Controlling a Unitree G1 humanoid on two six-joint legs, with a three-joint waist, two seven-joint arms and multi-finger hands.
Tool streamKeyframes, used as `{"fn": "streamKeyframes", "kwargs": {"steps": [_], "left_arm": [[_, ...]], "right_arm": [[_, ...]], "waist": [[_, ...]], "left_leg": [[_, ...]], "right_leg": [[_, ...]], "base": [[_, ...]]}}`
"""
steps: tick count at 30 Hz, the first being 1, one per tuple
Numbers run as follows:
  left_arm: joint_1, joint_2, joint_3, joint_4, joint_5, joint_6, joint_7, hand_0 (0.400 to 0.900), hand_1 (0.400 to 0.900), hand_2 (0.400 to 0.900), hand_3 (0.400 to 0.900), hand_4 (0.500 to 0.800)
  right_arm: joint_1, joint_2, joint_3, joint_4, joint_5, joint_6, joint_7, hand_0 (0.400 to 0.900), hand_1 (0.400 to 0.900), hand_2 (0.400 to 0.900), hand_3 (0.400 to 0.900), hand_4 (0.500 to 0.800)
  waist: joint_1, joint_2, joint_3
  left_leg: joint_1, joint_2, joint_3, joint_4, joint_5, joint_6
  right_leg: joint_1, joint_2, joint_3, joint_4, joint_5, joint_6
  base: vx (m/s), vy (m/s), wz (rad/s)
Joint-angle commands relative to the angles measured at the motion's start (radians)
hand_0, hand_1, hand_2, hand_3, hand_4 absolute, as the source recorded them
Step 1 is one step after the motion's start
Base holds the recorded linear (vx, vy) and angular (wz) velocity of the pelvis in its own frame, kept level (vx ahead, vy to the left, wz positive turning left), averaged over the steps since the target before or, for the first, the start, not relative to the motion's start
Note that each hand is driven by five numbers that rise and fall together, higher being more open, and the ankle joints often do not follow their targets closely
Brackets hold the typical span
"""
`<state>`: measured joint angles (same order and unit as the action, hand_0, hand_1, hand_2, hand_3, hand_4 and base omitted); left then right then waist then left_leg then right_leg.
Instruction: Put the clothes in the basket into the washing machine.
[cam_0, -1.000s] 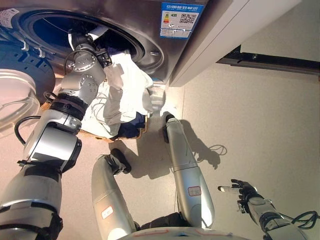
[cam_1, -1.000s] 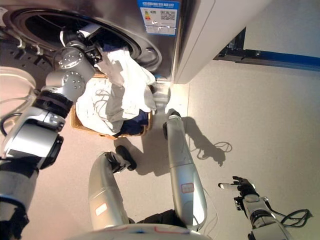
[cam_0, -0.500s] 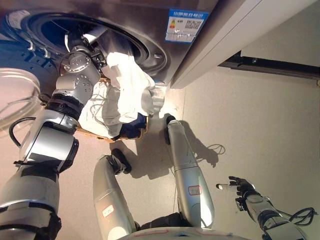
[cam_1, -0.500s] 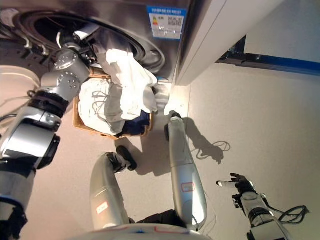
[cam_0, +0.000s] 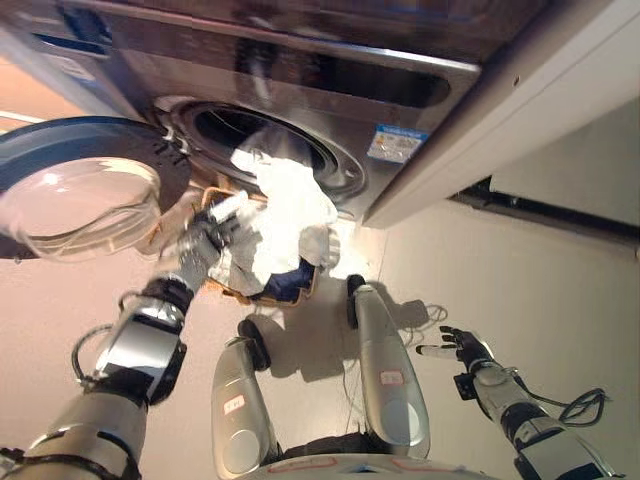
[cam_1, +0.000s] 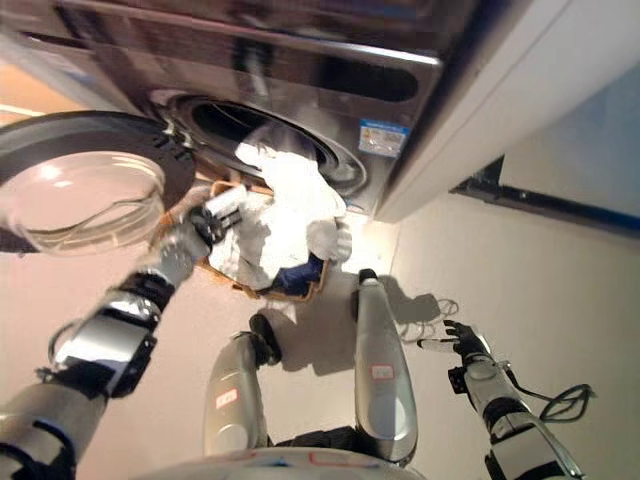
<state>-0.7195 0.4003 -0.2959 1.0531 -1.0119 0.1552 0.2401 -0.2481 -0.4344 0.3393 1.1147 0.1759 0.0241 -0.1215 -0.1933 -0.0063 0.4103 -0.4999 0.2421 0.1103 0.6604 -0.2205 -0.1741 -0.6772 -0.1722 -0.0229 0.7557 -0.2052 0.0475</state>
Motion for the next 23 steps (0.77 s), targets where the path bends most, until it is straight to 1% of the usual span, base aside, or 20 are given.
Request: {"fn": "streamKeyframes", "kwargs": {"steps": [1,2,3,4,7,9,10,11,12,13,15,17,18,19,22,23], "left_arm": [[0.072,0.004,0.036,0.038,0.139,-0.048,-0.057,0.9,0.9,0.9,0.9,0.8],[0.118,-0.02,0.028,0.057,0.197,-0.055,-0.066,0.9,0.9,0.9,0.9,0.8],[0.137,-0.031,0.025,0.067,0.211,-0.059,-0.069,0.9,0.9,0.9,0.9,0.8],[0.165,-0.048,0.023,0.083,0.246,-0.062,-0.072,0.9,0.9,0.9,0.9,0.8],[0.268,-0.092,0.002,0.146,0.457,-0.085,-0.066,0.9,0.9,0.9,0.9,0.8],[0.338,-0.095,-0.021,0.181,0.639,-0.076,-0.089,0.9,0.9,0.9,0.9,0.8],[0.355,-0.095,-0.027,0.188,0.679,-0.07,-0.098,0.9,0.9,0.9,0.9,0.8],[0.398,-0.099,-0.034,0.205,0.755,-0.061,-0.114,0.9,0.9,0.9,0.9,0.8],[0.429,-0.102,-0.034,0.216,0.796,-0.053,-0.122,0.9,0.9,0.9,0.9,0.8],[0.451,-0.105,-0.033,0.225,0.825,-0.043,-0.128,0.9,0.9,0.9,0.9,0.8],[0.502,-0.111,-0.02,0.252,0.871,-0.038,-0.142,0.9,0.9,0.9,0.9,0.8],[0.544,-0.131,0.001,0.28,0.866,-0.016,-0.144,0.9,0.9,0.9,0.9,0.8],[0.555,-0.137,0.011,0.288,0.869,-0.011,-0.143,0.9,0.9,0.9,0.9,0.8],[0.574,-0.145,0.029,0.303,0.863,0.003,-0.136,0.9,0.9,0.9,0.9,0.8],[0.608,-0.158,0.074,0.338,0.851,0.036,-0.125,0.9,0.9,0.9,0.9,0.8],[0.619,-0.16,0.087,0.348,0.856,0.032,-0.132,0.9,0.9,0.9,0.9,0.8]], "right_arm": [[0.057,0.025,0.011,0.022,0.007,0.006,-0.036,0.9,0.9,0.9,0.9,0.8],[0.056,0.031,0.007,0.031,0.0,0.005,-0.033,0.9,0.9,0.9,0.9,0.8],[0.056,0.034,0.006,0.034,-0.005,0.009,-0.031,0.9,0.9,0.9,0.9,0.8],[0.058,0.037,0.004,0.04,-0.014,0.012,-0.027,0.9,0.9,0.9,0.9,0.8],[0.07,0.046,-0.01,0.066,-0.059,0.022,-0.01,0.9,0.9,0.9,0.9,0.8],[0.087,0.051,-0.018,0.081,-0.124,0.03,0.014,0.9,0.9,0.9,0.9,0.8],[0.092,0.053,-0.018,0.087,-0.139,0.032,0.018,0.9,0.9,0.9,0.9,0.8],[0.102,0.058,-0.019,0.102,-0.172,0.037,0.029,0.9,0.9,0.9,0.9,0.8],[0.111,0.064,-0.02,0.113,-0.185,0.041,0.033,0.9,0.9,0.9,0.9,0.8],[0.118,0.069,-0.023,0.123,-0.187,0.046,0.036,0.9,0.9,0.9,0.9,0.8],[0.132,0.082,-0.039,0.154,-0.167,0.06,0.043,0.9,0.9,0.9,0.9,0.8],[0.14,0.102,-0.061,0.191,-0.125,0.068,0.041,0.9,0.9,0.9,0.9,0.8],[0.142,0.108,-0.069,0.201,-0.112,0.071,0.039,0.9,0.9,0.9,0.9,0.8],[0.146,0.122,-0.085,0.216,-0.088,0.082,0.033,0.9,0.9,0.9,0.9,0.8],[0.153,0.15,-0.11,0.249,-0.069,0.095,0.038,0.9,0.9,0.9,0.9,0.8],[0.154,0.158,-0.113,0.256,-0.074,0.091,0.043,0.9,0.9,0.9,0.9,0.8]], "waist": [[0.014,-0.041,-0.074],[0.029,-0.045,-0.087],[0.035,-0.047,-0.094],[0.042,-0.05,-0.105],[0.068,-0.052,-0.154],[0.085,-0.05,-0.2],[0.09,-0.049,-0.213],[0.1,-0.044,-0.242],[0.107,-0.041,-0.26],[0.113,-0.038,-0.277],[0.13,-0.031,-0.305],[0.145,-0.025,-0.324],[0.149,-0.023,-0.328],[0.154,-0.02,-0.338],[0.165,-0.017,-0.356],[0.167,-0.017,-0.361]], "left_leg": [[0.025,-0.011,0.013,0.034,-0.047,0.12],[0.057,-0.014,0.012,0.008,-0.034,0.117],[0.076,-0.016,0.012,-0.009,-0.028,0.116],[0.104,-0.02,0.012,-0.036,-0.02,0.115],[0.21,-0.032,0.025,-0.154,0.026,0.103],[0.294,-0.05,0.045,-0.265,0.062,0.094],[0.315,-0.056,0.05,-0.299,0.073,0.092],[0.36,-0.07,0.061,-0.373,0.096,0.089],[0.394,-0.081,0.064,-0.429,0.112,0.086],[0.408,-0.092,0.064,-0.474,0.131,0.084],[0.45,-0.117,0.062,-0.563,0.161,0.081],[0.482,-0.136,0.065,-0.631,0.182,0.083],[0.494,-0.14,0.064,-0.65,0.187,0.085],[0.511,-0.148,0.062,-0.676,0.192,0.089],[0.536,-0.162,0.057,-0.695,0.187,0.099],[0.54,-0.165,0.057,-0.691,0.183,0.104]], "right_leg": [[0.096,-0.067,0.022,-0.143,0.099,0.039],[0.137,-0.069,0.013,-0.165,0.098,0.04],[0.159,-0.07,0.009,-0.179,0.097,0.041],[0.192,-0.07,0.003,-0.203,0.097,0.044],[0.317,-0.071,-0.036,-0.318,0.11,0.051],[0.418,-0.069,-0.073,-0.436,0.134,0.06],[0.444,-0.067,-0.08,-0.47,0.141,0.064],[0.499,-0.061,-0.098,-0.537,0.158,0.072],[0.535,-0.057,-0.104,-0.585,0.172,0.08],[0.55,-0.053,-0.107,-0.621,0.19,0.085],[0.592,-0.043,-0.12,-0.693,0.224,0.097],[0.626,-0.037,-0.139,-0.75,0.25,0.104],[0.637,-0.034,-0.141,-0.766,0.256,0.106],[0.65,-0.029,-0.142,-0.785,0.263,0.106],[0.675,-0.021,-0.14,-0.804,0.263,0.102],[0.679,-0.02,-0.136,-0.8,0.258,0.099]], "base": [[0.0,-0.08,0.12],[0.02,-0.068,0.11],[0.05,-0.067,0.11],[0.09,-0.053,0.08],[0.16,-0.05,0.05],[0.23,-0.017,0.04],[0.24,0.004,0.06],[0.21,0.018,0.06],[0.2,0.024,0.08],[0.13,0.019,0.11],[0.09,0.015,0.12],[0.07,0.017,0.13],[0.08,0.016,0.16],[0.08,0.016,0.15],[0.06,0.027,0.15],[0.04,0.025,0.1]]}}
